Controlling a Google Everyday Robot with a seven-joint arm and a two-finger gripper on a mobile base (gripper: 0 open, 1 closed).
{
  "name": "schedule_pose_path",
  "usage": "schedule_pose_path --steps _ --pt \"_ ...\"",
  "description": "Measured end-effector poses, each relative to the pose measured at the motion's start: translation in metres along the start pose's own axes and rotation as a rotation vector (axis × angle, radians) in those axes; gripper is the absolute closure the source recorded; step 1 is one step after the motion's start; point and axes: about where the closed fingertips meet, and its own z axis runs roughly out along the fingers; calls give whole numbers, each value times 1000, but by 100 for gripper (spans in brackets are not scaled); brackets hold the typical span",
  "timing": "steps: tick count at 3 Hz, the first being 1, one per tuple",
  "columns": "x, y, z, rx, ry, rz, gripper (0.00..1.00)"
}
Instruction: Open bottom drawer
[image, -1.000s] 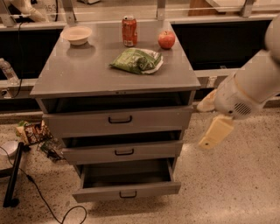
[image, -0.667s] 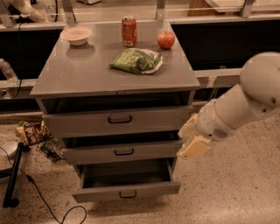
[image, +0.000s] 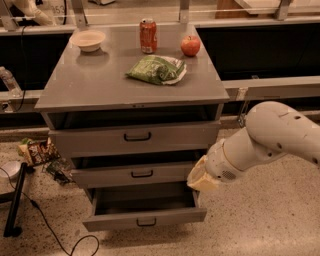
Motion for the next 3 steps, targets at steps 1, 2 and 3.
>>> schedule_pose_path --steps 1,2,3 --pt "19 -6 23 5 -13 31 100" --pt "63 -27 72 23 -66 69 100" --pt "108 -46 135 3 -94 31 100"
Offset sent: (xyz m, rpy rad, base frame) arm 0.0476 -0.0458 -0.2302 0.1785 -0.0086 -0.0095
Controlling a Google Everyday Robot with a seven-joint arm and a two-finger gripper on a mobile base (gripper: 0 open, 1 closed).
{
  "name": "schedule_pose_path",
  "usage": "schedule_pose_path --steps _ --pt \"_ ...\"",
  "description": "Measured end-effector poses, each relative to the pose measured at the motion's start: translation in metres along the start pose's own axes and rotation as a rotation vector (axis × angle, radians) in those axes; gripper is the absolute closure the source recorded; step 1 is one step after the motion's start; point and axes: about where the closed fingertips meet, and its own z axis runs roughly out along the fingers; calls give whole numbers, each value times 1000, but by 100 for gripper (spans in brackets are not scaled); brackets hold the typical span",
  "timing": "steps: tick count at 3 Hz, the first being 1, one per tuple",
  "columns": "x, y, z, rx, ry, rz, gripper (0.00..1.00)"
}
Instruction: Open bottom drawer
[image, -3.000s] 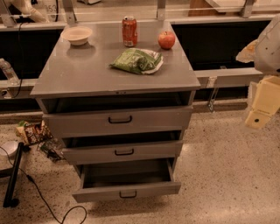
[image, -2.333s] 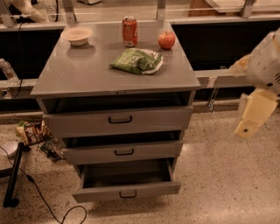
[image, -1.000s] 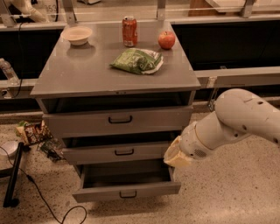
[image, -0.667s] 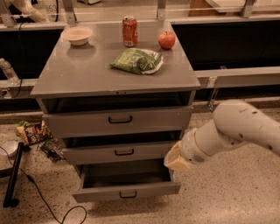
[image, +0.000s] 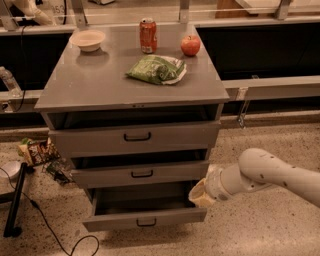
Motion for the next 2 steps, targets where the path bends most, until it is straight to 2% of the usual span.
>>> schedule_pose_path --steps 1,2 --pt "17 5 26 -38 -15 11 100" --pt "16 5 26 -37 -15 10 100"
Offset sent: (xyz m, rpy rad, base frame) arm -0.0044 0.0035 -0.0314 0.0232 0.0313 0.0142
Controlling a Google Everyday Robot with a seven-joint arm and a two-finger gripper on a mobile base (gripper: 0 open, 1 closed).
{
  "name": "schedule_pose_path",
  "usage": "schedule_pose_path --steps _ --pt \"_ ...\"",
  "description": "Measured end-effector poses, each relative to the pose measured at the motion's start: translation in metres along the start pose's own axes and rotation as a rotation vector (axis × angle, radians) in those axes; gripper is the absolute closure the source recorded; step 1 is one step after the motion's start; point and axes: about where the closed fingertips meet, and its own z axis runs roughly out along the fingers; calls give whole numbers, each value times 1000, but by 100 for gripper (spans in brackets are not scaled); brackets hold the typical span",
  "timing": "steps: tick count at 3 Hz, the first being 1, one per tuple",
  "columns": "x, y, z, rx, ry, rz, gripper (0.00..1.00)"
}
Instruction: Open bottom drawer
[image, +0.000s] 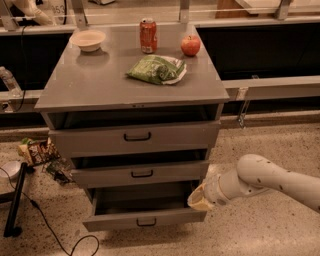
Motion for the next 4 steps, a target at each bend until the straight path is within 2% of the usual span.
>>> schedule_pose_path --steps 1,2,3,4 --pt "13 -7 17 5 -20 32 100" --pt "41 -26 57 3 -66 26 100" --pt "63 -52 100 -4 -93 -13 100" --pt "75 -98 150 18 -105 -64 100"
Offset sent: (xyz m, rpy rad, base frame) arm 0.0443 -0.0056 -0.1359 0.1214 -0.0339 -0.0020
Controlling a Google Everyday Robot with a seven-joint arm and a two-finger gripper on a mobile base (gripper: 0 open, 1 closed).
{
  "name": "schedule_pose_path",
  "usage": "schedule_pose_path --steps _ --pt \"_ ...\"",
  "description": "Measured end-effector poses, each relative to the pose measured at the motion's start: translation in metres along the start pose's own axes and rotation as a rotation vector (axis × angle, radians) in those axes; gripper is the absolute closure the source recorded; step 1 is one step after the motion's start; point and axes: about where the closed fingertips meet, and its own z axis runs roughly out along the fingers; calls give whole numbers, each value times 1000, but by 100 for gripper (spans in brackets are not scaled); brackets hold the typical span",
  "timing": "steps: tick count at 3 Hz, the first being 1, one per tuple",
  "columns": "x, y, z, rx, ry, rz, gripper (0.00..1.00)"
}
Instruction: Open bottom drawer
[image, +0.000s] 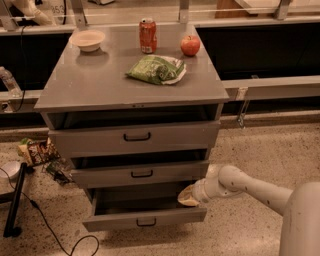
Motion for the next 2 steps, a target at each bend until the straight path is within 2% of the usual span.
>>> schedule_pose_path --steps 1,2 --pt "0 0 0 -1 0 0 100" --pt "21 -2 25 -63 31 0 100"
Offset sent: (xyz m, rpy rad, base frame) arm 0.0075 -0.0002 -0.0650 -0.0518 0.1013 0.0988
